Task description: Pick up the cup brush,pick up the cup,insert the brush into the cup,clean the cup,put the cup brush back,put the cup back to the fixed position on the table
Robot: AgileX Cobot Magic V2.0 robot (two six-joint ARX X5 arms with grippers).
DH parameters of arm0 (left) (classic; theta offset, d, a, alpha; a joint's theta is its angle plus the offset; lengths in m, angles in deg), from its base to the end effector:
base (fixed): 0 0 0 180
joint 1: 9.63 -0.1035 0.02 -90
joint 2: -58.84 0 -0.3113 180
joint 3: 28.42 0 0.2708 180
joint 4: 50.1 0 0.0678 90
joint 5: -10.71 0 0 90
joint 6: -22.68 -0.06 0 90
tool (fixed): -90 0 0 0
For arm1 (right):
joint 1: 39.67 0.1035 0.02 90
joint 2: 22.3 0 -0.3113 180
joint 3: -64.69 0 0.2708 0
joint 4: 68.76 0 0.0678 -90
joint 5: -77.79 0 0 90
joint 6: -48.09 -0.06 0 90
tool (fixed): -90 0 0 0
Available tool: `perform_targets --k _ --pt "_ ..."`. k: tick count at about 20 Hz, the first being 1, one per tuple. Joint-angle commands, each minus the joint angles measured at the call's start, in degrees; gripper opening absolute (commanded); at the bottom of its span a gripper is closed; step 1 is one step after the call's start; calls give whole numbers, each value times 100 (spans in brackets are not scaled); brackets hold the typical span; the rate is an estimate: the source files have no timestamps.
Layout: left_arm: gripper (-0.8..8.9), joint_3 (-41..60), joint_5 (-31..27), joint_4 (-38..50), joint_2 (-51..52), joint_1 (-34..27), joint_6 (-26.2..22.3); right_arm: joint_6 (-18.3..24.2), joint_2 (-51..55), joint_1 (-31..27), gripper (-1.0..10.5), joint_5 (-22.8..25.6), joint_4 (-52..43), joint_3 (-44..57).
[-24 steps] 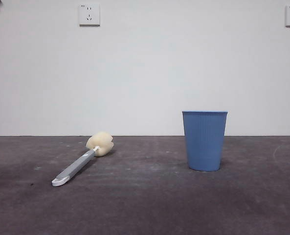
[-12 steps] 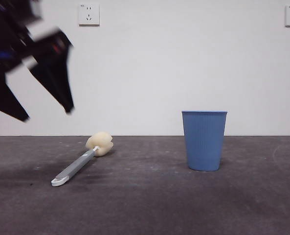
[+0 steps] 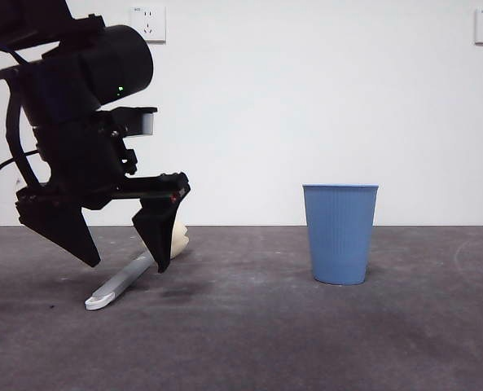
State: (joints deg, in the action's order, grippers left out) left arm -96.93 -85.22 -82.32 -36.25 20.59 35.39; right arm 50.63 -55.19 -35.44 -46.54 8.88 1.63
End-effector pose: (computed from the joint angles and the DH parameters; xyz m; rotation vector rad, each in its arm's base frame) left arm 0.3106 -0.1737 0.1834 0.1197 1.0149 -0.2736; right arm 0.0693 0.0391 0.3222 0.1787 0.7998 0.6509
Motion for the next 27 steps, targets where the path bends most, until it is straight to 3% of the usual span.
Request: perform_targets --k 1,6,9,11,14,17,19,27 --pt "469 -2 -125 120 -188 20 177 -11 -2 11 626 15 -24 -28" --pt "465 -2 -151 127 -313 55 284 -9 -2 11 626 17 -28 -28" --pt "330 -2 -153 87 -352 55 444 -9 -7 11 626 15 -28 -28" --pt "302 -2 -146 85 -398 55 671 -9 -7 11 626 15 -26 -28" --pt "152 -2 -138 68 -402 81 684 -9 -7 11 626 15 -26 -28" --pt "123 -2 -144 -63 -404 81 684 -9 -7 11 626 13 -26 -26" --pt "-14 -2 -142 -98 -407 81 684 -9 -7 11 626 13 -26 -28" --pt "-9 -7 -118 -240 4 79 549 -66 -225 11 626 13 -50 -26"
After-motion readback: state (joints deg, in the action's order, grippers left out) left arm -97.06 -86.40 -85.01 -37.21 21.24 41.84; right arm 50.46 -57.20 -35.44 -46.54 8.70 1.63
